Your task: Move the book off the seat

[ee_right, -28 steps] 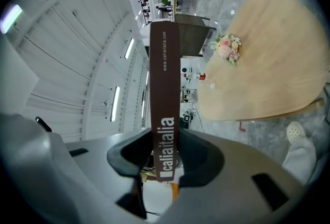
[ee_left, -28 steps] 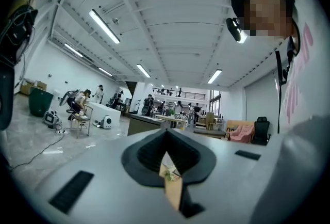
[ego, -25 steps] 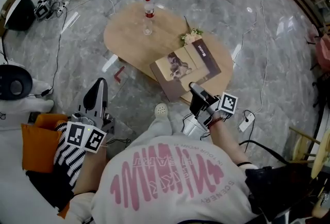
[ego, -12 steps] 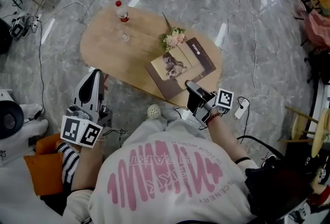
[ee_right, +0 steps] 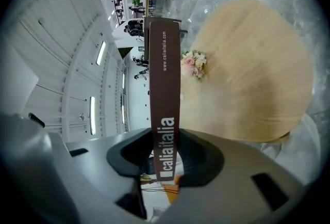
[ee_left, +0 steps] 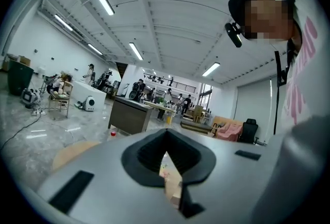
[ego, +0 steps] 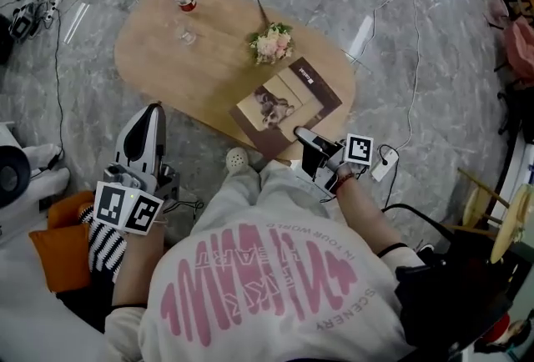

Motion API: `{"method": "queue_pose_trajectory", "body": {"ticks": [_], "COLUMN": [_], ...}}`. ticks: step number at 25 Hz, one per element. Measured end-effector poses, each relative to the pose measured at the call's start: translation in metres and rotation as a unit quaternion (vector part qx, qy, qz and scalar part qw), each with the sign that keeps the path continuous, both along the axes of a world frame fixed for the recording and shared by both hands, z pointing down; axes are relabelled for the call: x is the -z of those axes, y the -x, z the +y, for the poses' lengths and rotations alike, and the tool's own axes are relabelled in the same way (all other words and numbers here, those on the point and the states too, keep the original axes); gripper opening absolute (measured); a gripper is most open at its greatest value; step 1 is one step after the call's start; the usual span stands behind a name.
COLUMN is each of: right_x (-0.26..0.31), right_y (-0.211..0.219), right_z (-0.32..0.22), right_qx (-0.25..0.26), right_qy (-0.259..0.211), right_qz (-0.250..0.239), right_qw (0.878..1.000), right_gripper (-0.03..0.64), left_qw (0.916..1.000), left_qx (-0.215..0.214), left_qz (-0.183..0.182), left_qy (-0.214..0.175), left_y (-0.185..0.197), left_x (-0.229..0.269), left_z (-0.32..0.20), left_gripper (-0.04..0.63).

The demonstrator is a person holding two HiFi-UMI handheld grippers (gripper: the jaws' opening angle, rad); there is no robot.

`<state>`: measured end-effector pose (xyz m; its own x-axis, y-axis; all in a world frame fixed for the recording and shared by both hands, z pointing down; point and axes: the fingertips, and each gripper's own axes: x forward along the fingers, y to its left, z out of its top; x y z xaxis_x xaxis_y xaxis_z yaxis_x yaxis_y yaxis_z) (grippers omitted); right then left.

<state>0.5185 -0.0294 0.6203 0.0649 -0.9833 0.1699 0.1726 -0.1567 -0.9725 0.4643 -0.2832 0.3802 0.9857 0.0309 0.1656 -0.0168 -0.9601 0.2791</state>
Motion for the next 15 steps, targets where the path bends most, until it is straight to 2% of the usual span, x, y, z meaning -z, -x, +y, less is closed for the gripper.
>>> {"method": "queue_pose_trajectory", "body": {"ticks": [6, 10, 13, 15], "right_x": [-0.038, -0.069, -0.085, -0.094], "right_y": [0.008, 0.017, 0.019, 0.022], "right_z": [0.011, 0.017, 0.017, 0.019], "right_qx": [0.046, 0.085, 0.113, 0.122], "right_qy": [0.03, 0.061, 0.08, 0.101], "right_qz": [-0.023, -0.036, -0.02, -0.033], "right_qw": [0.998, 0.994, 0.99, 0.987], "right_gripper": [0.157, 0.157, 0.157, 0.157], "left_qw": [0.9994, 0.9978, 0.9958, 0.9941], "left_qx": [0.033, 0.061, 0.086, 0.102], "left_qz": [-0.011, -0.024, -0.029, -0.032], "left_qy": [0.0, -0.009, -0.013, -0.014], "left_y": [0.008, 0.027, 0.043, 0.054], "left_x": [-0.007, -0.013, -0.016, -0.018], "left_z": [0.019, 0.028, 0.03, 0.031], "left_gripper": [0.008, 0.008, 0.008, 0.008]}}
